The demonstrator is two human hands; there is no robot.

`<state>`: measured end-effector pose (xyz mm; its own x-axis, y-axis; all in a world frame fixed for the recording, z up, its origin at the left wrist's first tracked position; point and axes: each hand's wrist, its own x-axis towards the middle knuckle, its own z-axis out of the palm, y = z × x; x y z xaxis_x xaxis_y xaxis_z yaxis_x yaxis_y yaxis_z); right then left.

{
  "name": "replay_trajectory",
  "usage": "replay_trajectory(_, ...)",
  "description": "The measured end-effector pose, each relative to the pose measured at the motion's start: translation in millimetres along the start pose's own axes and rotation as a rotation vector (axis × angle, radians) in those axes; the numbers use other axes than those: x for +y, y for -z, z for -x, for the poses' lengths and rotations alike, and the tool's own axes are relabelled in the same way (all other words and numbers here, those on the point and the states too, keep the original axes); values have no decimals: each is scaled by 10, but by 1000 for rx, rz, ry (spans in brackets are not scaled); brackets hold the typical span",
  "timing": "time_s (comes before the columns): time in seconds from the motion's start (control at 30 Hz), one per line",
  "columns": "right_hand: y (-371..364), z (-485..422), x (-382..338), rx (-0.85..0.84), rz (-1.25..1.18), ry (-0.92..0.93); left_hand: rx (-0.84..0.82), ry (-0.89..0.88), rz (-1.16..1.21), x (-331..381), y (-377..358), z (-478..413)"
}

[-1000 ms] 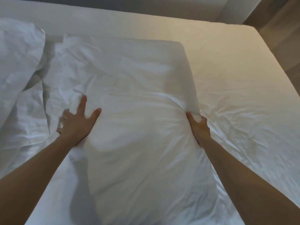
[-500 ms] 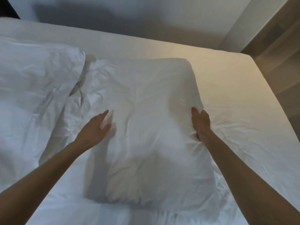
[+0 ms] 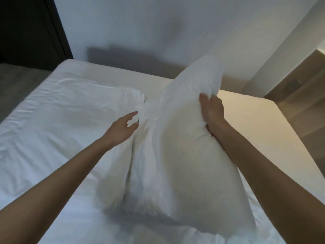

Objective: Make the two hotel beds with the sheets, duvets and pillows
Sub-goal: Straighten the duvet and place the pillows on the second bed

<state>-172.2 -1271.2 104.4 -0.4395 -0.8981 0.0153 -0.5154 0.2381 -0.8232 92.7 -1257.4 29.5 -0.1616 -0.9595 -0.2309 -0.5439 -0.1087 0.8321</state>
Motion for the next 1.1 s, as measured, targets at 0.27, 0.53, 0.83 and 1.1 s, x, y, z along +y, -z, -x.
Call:
replay_trajectory(0.27,-1771,596,-1770,-20,31,100,0,-28,119,-552,1984,165)
replay_trajectory(0.53,-3930,1378,-2487,-390,115,173,27,217,198,-1582,3084,401)
replay_trajectory(0.83,-4058,1672,-1465,-659,508,59,-64,360,116,-2297,2786,834)
replay_trajectory(1.1,-3560,2416,-1085,-974,603,172,38,324,-180,-2550,2240,1098)
